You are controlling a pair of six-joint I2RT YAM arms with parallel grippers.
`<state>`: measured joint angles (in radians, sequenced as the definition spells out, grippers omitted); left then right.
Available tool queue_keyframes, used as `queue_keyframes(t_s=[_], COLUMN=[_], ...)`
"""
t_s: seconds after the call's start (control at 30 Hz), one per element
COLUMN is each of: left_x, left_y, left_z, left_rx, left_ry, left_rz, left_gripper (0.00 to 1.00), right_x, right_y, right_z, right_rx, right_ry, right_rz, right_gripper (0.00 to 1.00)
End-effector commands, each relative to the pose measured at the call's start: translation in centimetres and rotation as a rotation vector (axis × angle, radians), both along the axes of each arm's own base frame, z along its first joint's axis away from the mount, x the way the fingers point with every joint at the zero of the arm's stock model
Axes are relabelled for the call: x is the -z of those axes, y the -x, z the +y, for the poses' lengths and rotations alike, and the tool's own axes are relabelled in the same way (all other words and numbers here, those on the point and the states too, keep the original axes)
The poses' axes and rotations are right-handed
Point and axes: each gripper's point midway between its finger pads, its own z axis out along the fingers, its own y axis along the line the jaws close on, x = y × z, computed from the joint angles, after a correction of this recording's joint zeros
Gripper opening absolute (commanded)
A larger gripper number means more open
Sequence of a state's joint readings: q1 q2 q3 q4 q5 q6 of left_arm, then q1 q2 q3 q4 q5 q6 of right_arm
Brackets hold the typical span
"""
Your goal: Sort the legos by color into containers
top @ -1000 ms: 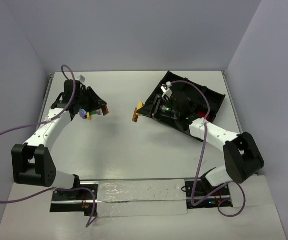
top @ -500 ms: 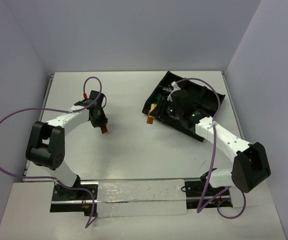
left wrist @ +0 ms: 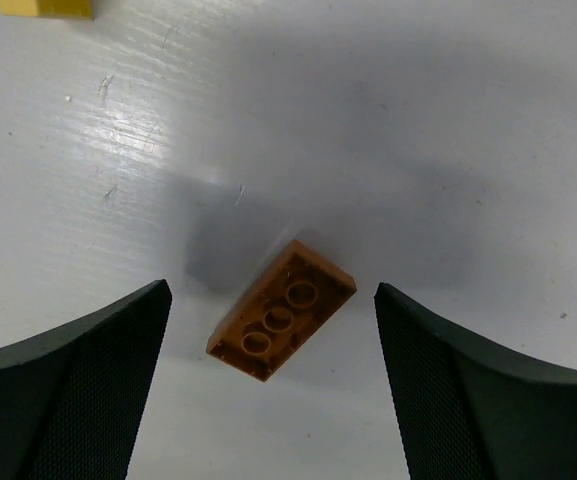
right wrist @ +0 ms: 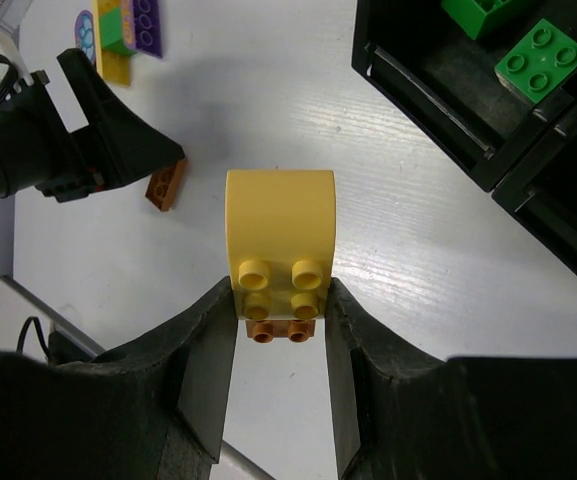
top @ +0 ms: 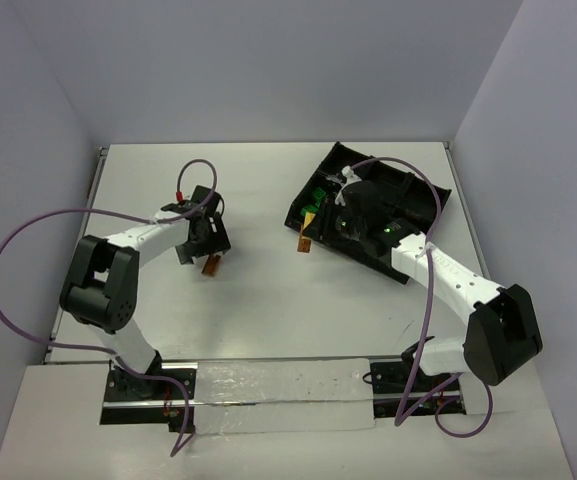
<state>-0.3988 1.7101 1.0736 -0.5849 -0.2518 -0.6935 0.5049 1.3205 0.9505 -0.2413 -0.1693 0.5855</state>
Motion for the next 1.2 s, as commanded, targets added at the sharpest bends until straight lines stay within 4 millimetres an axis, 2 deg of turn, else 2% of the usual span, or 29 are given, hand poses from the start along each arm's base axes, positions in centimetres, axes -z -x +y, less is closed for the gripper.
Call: queue_keyframes(t_s=[0.0,0.1,0.13,0.17,0.2,0.27,0.3,0.33,0.43,0.47,0.5,0.6,0.73,1.0,1.17], left_x=[-6.6,-11.5,-12.5,-14.4,-16.9,-19.6,-20.2,-20.8,-22.8,-24.1,-23.8,-26.1,-26.3,-27.7,-28.1], left_y=[-2.0,-1.9,-1.6,-2.1,-1.2,0.6,1.9,1.6,3.5,3.7,4.2,5.9,7.3,9.9,10.6], left_z=[-1.4,-4.5,-5.2,-5.5,-7.6,-9.9,-10.7,-10.8,-11.5,-11.4,-11.3,-10.8,-11.2,-11.8,-12.2], left_rx=[0.051,0.180,0.210,0.224,0.320,0.445,0.503,0.505,0.589,0.607,0.580,0.646,0.716,0.886,0.945], left_ry=[0.058,0.252,0.305,0.337,0.477,0.666,0.739,0.754,0.915,0.974,0.995,1.108,1.175,1.248,1.261], left_rz=[-0.138,-0.234,-0.261,-0.330,-0.392,-0.441,-0.430,-0.452,-0.486,-0.514,-0.492,-0.580,-0.586,-0.608,-0.625], left_gripper=[0.91,0.89,0.88,0.87,0.87,0.87,0.87,0.87,0.86,0.85,0.85,0.84,0.85,0.88,0.88], right_x=[-3.5,-4.8,-5.1,-5.3,-5.8,-6.8,-7.3,-7.6,-9.8,-10.8,-12.0,-13.3,-15.1,-15.7,-16.0], right_y=[-0.8,0.3,0.5,0.6,0.5,1.3,1.9,1.9,2.7,3.3,3.4,4.4,5.4,5.8,6.0], right_z=[0.9,2.7,3.0,3.2,3.5,4.6,5.1,5.2,5.9,6.1,6.1,5.8,6.3,7.2,8.1], right_rx=[-0.046,-0.157,-0.173,-0.186,-0.198,-0.268,-0.315,-0.319,-0.397,-0.438,-0.457,-0.519,-0.599,-0.655,-0.675], right_ry=[-0.045,-0.130,-0.144,-0.158,-0.177,-0.240,-0.273,-0.285,-0.410,-0.473,-0.509,-0.600,-0.680,-0.710,-0.718], right_rz=[-0.085,-0.106,-0.108,-0.108,-0.118,-0.138,-0.144,-0.152,-0.186,-0.197,-0.221,-0.231,-0.251,-0.236,-0.230], right_gripper=[0.00,0.00,0.00,0.00,0.00,0.00,0.00,0.00,0.00,0.00,0.00,0.00,0.00,0.00,0.00])
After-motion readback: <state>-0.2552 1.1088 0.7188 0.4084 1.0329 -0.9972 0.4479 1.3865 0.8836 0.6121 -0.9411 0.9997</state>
